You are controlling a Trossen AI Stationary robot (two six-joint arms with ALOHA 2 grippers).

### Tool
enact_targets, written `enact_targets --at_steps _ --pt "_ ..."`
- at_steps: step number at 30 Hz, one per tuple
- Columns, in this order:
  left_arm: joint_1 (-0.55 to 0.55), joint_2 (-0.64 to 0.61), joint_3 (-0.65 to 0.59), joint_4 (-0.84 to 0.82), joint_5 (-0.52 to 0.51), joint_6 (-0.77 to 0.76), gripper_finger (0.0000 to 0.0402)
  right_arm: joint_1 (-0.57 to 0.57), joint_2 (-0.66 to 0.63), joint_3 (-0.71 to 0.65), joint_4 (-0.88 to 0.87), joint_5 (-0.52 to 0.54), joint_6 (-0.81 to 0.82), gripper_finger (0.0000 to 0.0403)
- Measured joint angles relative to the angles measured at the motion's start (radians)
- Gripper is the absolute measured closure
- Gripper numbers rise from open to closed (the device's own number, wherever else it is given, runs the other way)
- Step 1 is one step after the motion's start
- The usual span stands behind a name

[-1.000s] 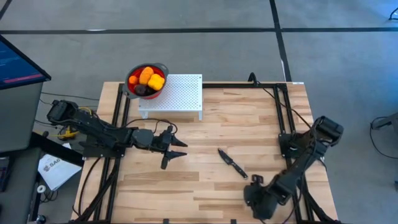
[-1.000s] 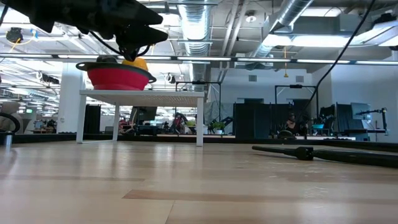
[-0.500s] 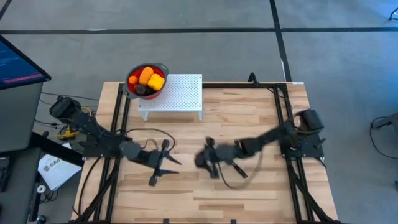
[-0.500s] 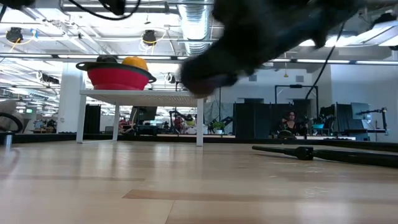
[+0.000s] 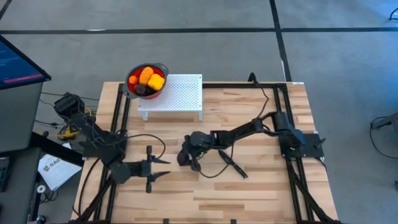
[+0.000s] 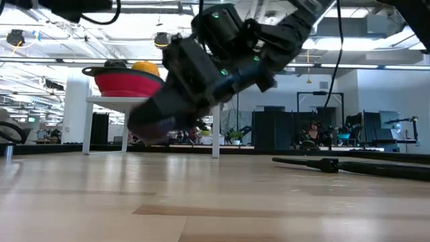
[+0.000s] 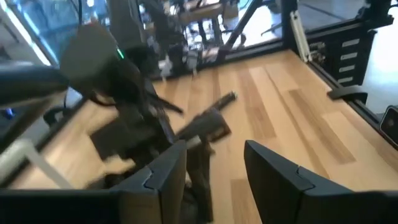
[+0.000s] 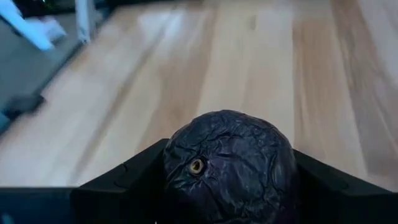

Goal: Pick & Place Fruit
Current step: Put the purple plum into the red strainer bowl on the shelf

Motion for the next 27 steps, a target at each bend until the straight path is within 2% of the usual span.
enact_targets --at_steps 5,15,21,27 --pt "0.01 0.0 -0.001 -0.127 0.006 -0.187 0.0245 -0.029 0.029 0.032 -0.042 -0.096 0.029 0.0153" --pt "0.012 0.0 -0.092 -0.133 0.009 -0.365 0.0241 -0.03 0.051 0.039 -0.041 -0.098 0.032 0.015" --pt "0.012 0.0 -0.116 -0.131 0.015 -0.37 0.0227 -0.031 0.054 0.056 -0.07 -0.095 0.032 0.0121" --pt "0.013 0.0 -0.116 -0.129 0.036 -0.352 0.0184 -0.03 0.054 0.056 -0.071 -0.095 0.032 0.009"
